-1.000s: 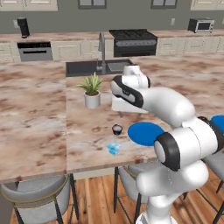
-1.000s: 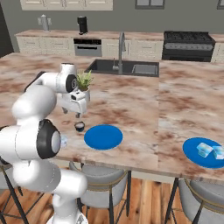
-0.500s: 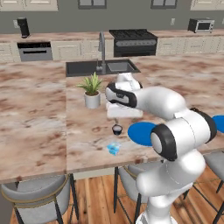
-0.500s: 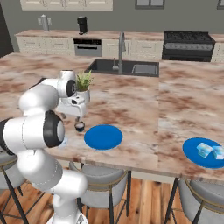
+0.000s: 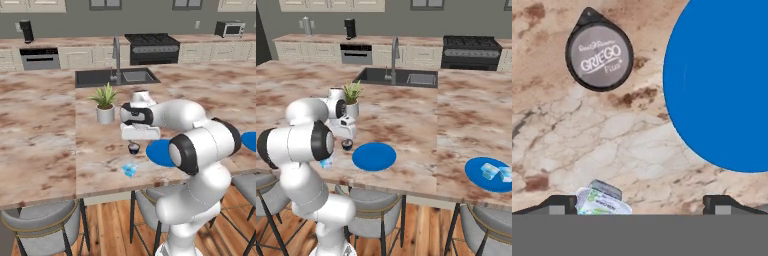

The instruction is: Place two yogurt containers on each plate.

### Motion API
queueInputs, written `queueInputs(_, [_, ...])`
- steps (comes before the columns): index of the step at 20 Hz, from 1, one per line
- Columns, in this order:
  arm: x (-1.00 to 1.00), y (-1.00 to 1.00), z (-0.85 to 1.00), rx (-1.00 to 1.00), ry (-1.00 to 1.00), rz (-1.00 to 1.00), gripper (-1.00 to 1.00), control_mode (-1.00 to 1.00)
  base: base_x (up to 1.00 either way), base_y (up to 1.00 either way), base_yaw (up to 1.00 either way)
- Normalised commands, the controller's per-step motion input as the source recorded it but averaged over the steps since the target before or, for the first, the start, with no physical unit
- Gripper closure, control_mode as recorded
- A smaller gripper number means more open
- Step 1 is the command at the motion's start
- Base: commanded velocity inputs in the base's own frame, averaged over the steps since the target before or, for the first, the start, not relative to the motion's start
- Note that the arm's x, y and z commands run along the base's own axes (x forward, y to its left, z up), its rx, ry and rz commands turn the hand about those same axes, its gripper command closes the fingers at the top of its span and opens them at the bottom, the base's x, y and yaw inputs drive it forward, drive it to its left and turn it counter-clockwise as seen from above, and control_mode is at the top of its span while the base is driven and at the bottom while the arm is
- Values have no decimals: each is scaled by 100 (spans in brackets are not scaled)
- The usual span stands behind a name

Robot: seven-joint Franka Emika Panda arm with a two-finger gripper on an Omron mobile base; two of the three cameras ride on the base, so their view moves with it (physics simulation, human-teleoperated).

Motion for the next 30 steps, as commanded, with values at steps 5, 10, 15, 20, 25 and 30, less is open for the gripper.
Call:
queueInputs(5, [20, 0, -25, 5, 0, 0, -100, -100, 0, 0, 0])
queueInputs(10, [24, 0, -28, 3, 0, 0, -100, -100, 0, 0, 0])
queueInputs(15, [27, 0, -23, 0, 0, 0, -100, -100, 0, 0, 0])
queueInputs(20, [32, 0, -17, 0, 0, 0, -100, -100, 0, 0, 0])
queueInputs(25, [29, 0, -21, 0, 0, 0, -100, -100, 0, 0, 0])
queueInputs(30, [31, 5, -13, 0, 0, 0, -100, -100, 0, 0, 0])
